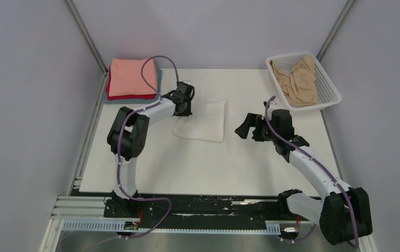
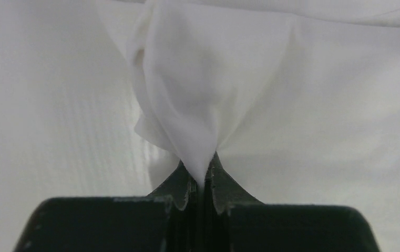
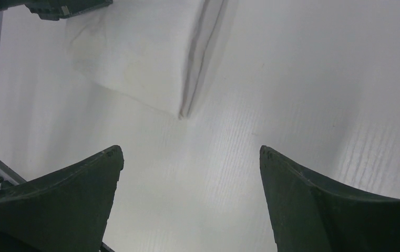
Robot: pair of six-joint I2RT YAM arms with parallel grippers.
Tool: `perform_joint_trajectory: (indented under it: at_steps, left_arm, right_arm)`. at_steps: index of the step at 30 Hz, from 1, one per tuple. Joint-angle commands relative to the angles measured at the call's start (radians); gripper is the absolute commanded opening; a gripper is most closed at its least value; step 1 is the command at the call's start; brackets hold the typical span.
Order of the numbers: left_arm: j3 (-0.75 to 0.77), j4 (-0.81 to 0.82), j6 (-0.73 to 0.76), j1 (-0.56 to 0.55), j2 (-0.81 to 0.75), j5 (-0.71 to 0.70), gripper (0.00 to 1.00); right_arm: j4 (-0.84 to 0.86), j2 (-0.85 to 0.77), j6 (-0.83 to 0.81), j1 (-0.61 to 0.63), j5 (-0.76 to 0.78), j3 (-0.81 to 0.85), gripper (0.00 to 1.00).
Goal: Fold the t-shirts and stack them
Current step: Put the neatly folded tshirt into the corner of the board with the left arm
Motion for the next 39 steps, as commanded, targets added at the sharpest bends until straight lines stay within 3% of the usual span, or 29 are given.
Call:
perform_joint_trajectory:
  at_steps: [1,8,22,35,39]
  left_arm:
    - [0.115,0.038,0.314,0.025,0.036,-0.278,0.00]
    - [0.200,0.205,0.558,0.116,0.046,-0.300,0.00]
    - [0.398,0.291,0.844,0.228,0.020,-0.328,0.00]
    - [0.498,0.161,0.808,0.272,-0.094,-0.248,0.00]
    - [0.444,0.184,0.784,0.280,-0.152,-0.216,0.00]
  right_arm:
    - [0.005,-0.055,-0.036,-0.006,0.083,-0.019,1.00]
    - [0.005,-0.099,-0.055,-0.006,0.116,-0.027,1.00]
    - [0.007,-0.003,-0.054,-0.006,0.164,-0.006,1.00]
    - [0.007,0.014,-0.052,-0.006,0.169,0.001,1.00]
    - [0.012,0.026,-0.048,-0.006,0.161,-0.001,1.00]
